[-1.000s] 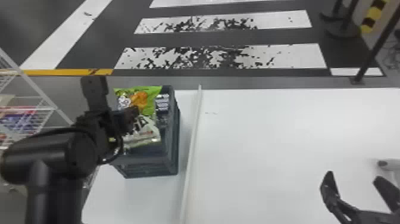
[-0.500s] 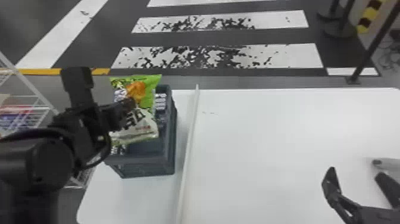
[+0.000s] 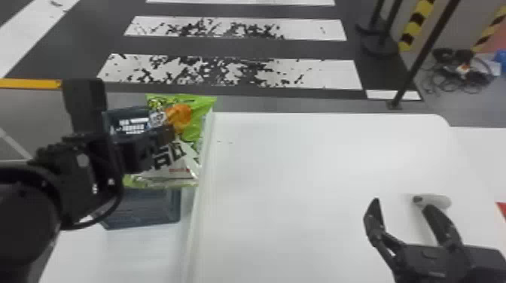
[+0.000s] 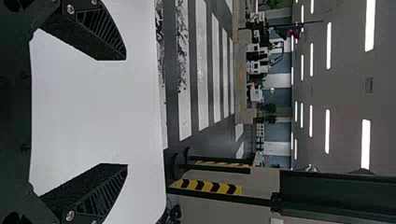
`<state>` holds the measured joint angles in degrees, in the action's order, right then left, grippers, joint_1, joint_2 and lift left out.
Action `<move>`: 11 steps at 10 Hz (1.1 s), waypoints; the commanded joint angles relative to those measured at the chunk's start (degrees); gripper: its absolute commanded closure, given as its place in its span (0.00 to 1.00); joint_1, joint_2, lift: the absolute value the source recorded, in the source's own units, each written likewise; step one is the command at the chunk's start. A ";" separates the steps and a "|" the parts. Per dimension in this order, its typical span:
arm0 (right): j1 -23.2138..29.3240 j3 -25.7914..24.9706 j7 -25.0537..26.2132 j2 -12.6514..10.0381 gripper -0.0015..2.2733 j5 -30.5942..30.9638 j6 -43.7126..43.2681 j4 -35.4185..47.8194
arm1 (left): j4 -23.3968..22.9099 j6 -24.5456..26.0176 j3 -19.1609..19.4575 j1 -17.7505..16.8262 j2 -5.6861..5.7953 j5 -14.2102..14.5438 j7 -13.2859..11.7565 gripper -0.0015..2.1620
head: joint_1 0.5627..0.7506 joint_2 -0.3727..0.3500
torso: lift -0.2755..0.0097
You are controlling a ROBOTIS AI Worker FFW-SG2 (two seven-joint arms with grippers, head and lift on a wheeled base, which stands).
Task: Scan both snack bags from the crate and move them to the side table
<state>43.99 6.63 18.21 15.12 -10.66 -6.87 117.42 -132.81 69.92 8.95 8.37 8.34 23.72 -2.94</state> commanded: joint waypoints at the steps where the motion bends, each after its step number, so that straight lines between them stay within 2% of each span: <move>1: -0.13 -0.30 0.08 0.00 0.05 0.03 -0.20 0.44 | 0.00 0.00 -3.85 0.07 -0.08 -0.16 -0.75 0.75 | 0.70 0.47 | 0.86; 3: -0.48 -1.00 0.25 -0.26 0.05 -0.06 -0.37 0.61 | 0.97 -0.18 -9.13 -0.54 -0.08 -0.60 -1.98 0.75 | 0.70 0.36 | 0.86; 6: -0.83 -2.41 1.48 -0.35 0.05 -0.24 -2.13 1.67 | 4.93 -0.53 -17.04 -1.25 -0.08 -5.96 -3.12 0.75 | 0.70 0.23 | 0.86; 7: -0.83 -2.85 1.48 -0.35 0.05 -0.50 -2.13 2.81 | 7.91 -0.88 -20.11 -2.04 -0.26 -8.51 -4.09 0.75 | 0.70 0.19 | 0.86; 9: -0.48 -3.73 1.48 -0.35 0.05 -0.85 -2.13 4.74 | 14.42 -2.99 -23.28 -3.62 -0.87 -9.04 -6.73 0.75 | 0.70 0.13 | 0.86; 11: 0.13 -4.87 1.48 -0.26 0.05 -1.82 -2.13 6.06 | 20.22 -7.56 -26.00 -5.20 -2.02 -9.92 -9.36 0.75 | 0.70 0.05 | 0.86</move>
<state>43.96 2.10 19.69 14.83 -12.24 -9.02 123.20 -114.11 63.61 -16.38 3.64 6.61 13.99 -12.26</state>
